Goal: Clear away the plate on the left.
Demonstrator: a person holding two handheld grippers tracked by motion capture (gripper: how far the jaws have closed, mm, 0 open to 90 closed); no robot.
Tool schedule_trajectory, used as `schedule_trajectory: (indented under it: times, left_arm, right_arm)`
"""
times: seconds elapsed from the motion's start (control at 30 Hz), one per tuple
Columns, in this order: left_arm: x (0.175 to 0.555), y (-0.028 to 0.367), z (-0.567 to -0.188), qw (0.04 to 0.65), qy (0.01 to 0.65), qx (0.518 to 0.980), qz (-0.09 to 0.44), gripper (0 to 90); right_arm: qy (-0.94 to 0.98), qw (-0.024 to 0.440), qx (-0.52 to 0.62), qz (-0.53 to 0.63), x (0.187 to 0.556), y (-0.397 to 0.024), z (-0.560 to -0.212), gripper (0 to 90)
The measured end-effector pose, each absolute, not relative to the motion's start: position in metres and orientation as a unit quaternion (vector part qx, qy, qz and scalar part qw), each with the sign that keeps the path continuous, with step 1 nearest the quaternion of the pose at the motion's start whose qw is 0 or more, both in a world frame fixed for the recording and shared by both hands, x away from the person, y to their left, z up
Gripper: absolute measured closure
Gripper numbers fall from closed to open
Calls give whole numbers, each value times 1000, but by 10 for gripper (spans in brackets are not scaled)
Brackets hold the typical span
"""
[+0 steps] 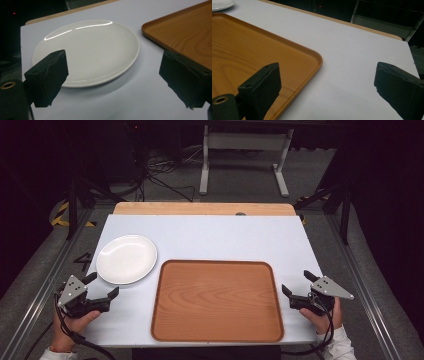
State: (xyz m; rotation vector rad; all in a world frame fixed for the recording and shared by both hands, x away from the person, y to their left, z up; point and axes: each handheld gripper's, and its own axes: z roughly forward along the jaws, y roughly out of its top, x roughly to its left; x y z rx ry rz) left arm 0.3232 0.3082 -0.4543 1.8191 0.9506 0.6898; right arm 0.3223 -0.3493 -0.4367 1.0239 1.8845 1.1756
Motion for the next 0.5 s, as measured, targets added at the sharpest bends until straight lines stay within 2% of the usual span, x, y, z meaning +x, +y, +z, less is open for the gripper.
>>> schedule_trajectory:
  times: [0.5]
  left_arm:
    - [320,303,-455,454,369,762,277,94]
  right_arm:
    - [726,336,396,451,324,-347,-437,77]
